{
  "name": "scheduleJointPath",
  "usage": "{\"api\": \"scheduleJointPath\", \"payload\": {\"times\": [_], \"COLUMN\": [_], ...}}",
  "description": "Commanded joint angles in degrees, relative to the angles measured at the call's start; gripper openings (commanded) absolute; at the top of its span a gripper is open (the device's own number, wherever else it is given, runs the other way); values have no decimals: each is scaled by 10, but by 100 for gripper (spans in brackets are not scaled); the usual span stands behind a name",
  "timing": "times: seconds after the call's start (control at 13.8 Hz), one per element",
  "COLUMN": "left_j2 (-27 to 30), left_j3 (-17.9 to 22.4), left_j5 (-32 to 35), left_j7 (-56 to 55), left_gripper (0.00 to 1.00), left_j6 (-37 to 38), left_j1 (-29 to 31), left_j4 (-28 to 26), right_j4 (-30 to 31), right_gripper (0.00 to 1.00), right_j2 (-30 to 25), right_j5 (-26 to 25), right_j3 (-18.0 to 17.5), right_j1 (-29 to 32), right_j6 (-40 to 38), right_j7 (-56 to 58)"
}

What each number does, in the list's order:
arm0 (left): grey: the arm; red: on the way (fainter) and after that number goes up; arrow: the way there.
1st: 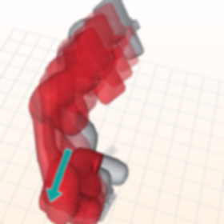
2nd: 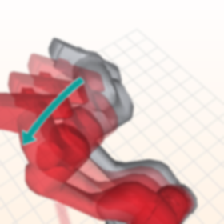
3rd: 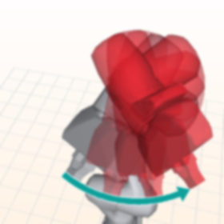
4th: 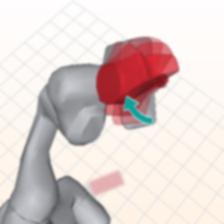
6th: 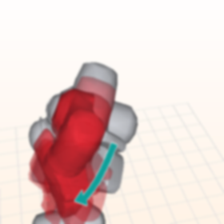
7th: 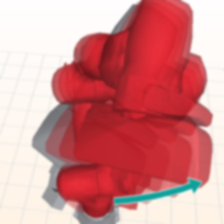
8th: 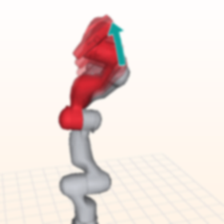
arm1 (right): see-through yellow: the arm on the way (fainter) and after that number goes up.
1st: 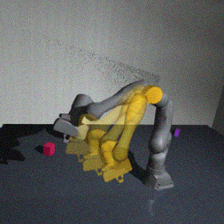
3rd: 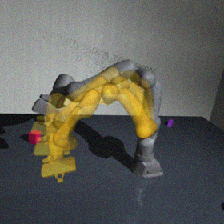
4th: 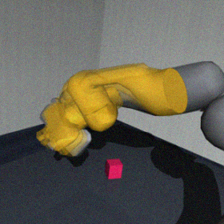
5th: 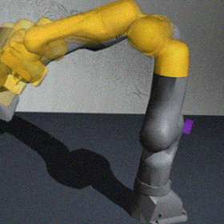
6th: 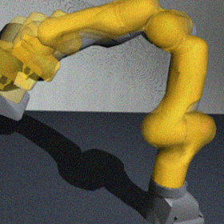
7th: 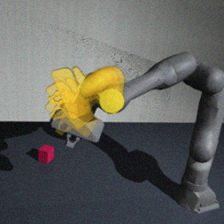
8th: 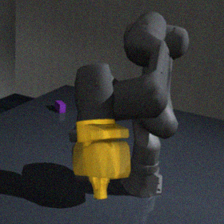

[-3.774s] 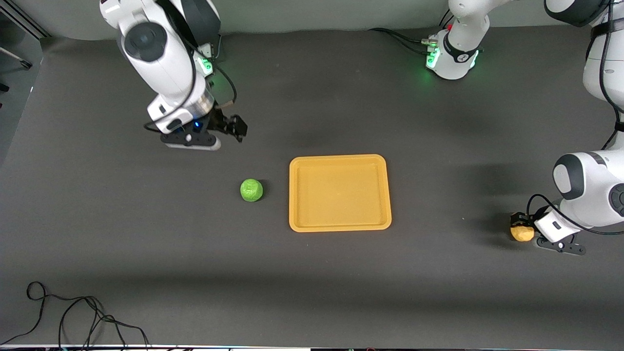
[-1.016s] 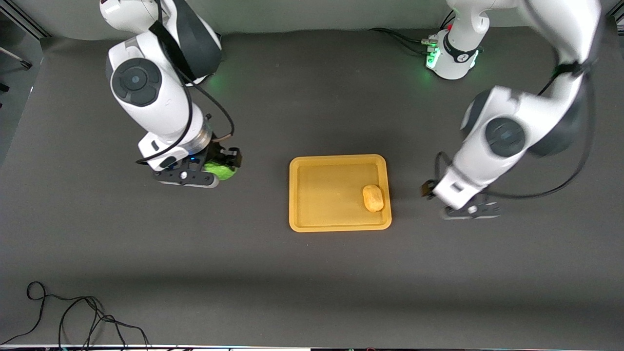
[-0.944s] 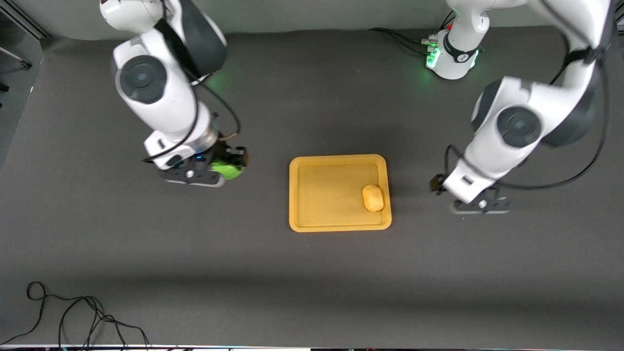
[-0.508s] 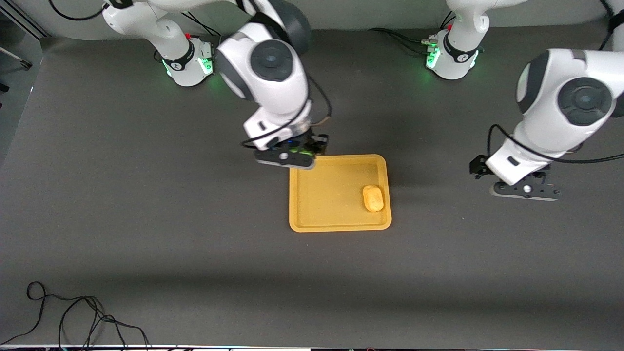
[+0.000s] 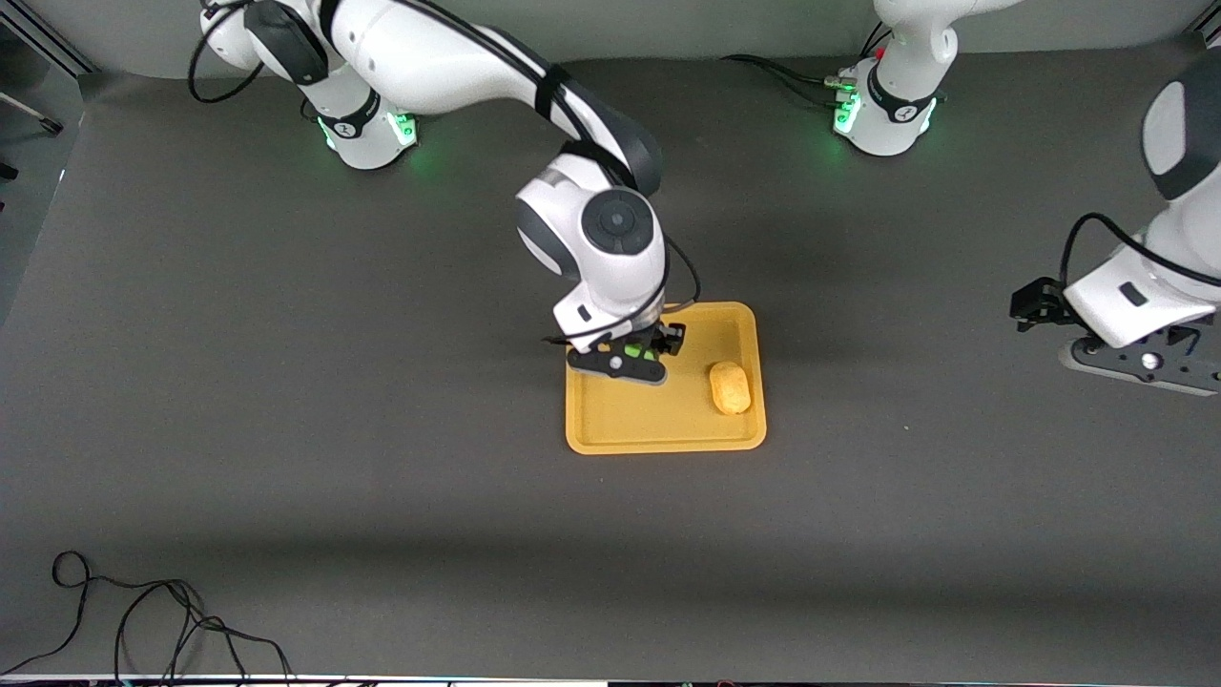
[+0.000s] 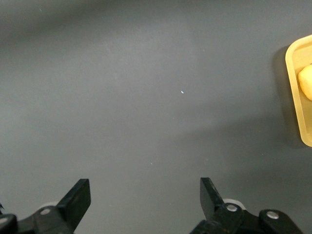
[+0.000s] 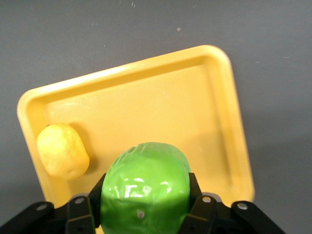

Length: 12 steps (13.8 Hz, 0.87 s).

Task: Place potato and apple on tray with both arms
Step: 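Carry the apple onto the tray with the right gripper while the left gripper withdraws, then open the right gripper to release the apple and withdraw it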

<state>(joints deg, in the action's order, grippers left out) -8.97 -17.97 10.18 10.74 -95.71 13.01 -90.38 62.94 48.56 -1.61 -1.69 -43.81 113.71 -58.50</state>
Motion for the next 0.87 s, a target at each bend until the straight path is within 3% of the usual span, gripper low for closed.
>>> {"api": "scheduleJointPath", "payload": {"times": [0.0,0.44,0.51,0.65,0.8], "left_j2": [-26,14,13,10,14], "left_j3": [-2,2,2,2,5], "left_j5": [-4,-35,-34,-34,-31], "left_j7": [16,-14,-13,-13,-5], "left_gripper": [100,100,100,100,100], "left_j6": [35,48,47,44,44], "left_j1": [0,4,9,9,17], "left_j4": [55,37,37,32,33], "right_j4": [-33,-33,-33,-29,-32], "right_gripper": [37,39,46,100,100], "right_j2": [56,109,109,109,93], "right_j5": [-19,-49,-50,-49,-46], "right_j3": [4,5,5,5,5], "right_j1": [-16,-25,-25,-22,-18], "right_j6": [36,92,93,94,86], "right_j7": [-14,-30,-30,-30,-28]}}
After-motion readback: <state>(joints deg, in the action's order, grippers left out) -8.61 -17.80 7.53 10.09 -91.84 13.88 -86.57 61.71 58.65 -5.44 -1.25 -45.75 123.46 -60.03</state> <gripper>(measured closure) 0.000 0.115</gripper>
